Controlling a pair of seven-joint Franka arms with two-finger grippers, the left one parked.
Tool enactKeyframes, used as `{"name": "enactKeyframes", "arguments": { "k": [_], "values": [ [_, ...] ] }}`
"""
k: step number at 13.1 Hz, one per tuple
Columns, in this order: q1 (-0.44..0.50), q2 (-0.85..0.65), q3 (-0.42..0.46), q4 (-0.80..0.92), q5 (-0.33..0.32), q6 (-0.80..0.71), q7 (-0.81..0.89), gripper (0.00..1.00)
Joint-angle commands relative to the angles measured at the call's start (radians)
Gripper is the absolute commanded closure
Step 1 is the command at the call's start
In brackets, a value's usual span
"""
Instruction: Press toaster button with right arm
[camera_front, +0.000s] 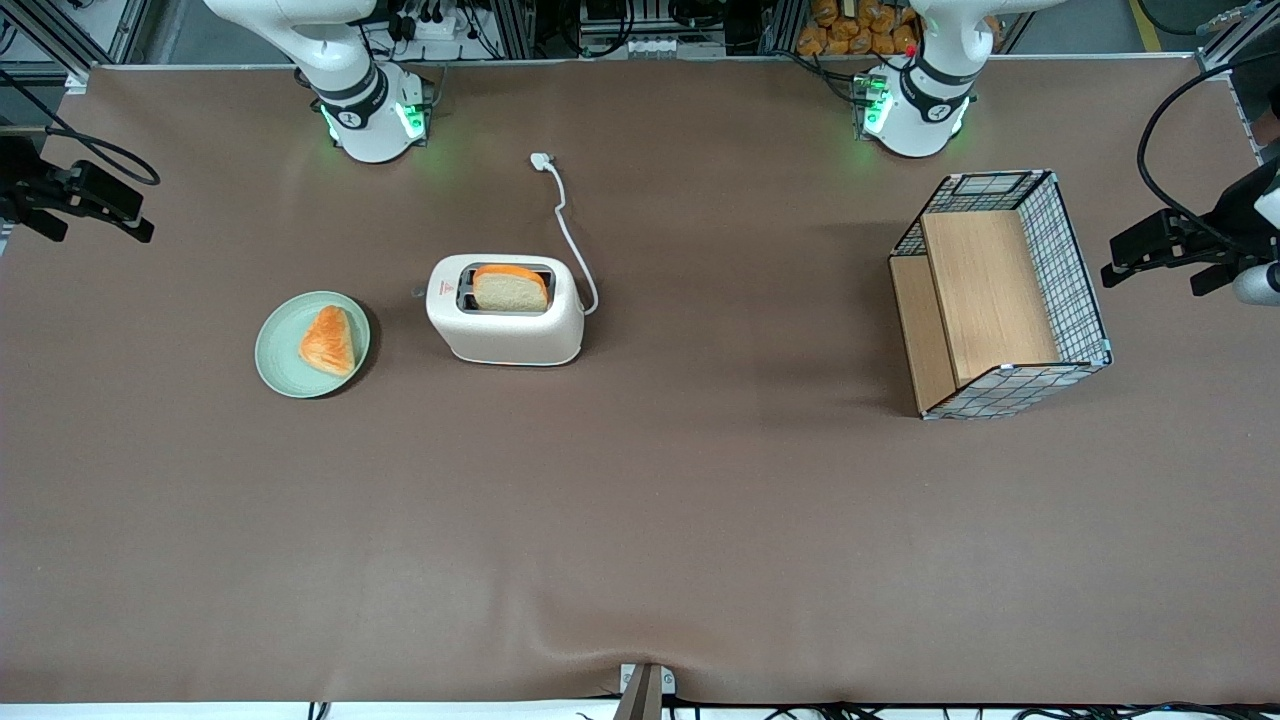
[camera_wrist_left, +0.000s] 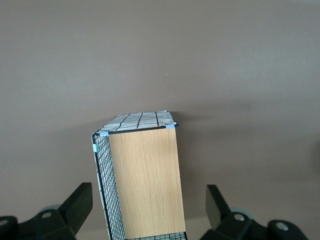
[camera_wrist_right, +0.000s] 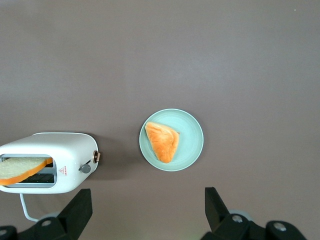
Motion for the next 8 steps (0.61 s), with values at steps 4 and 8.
{"name": "enactKeyframes", "arguments": {
  "k": [4,8],
  "values": [
    [0.0,-0.005,0.008,-0.007,-0.004,-0.004,-0.003,0.0],
    [0.003,-0.005,0.01,-0.007,-0.002,-0.006,-0.002,0.0]
  ]
}}
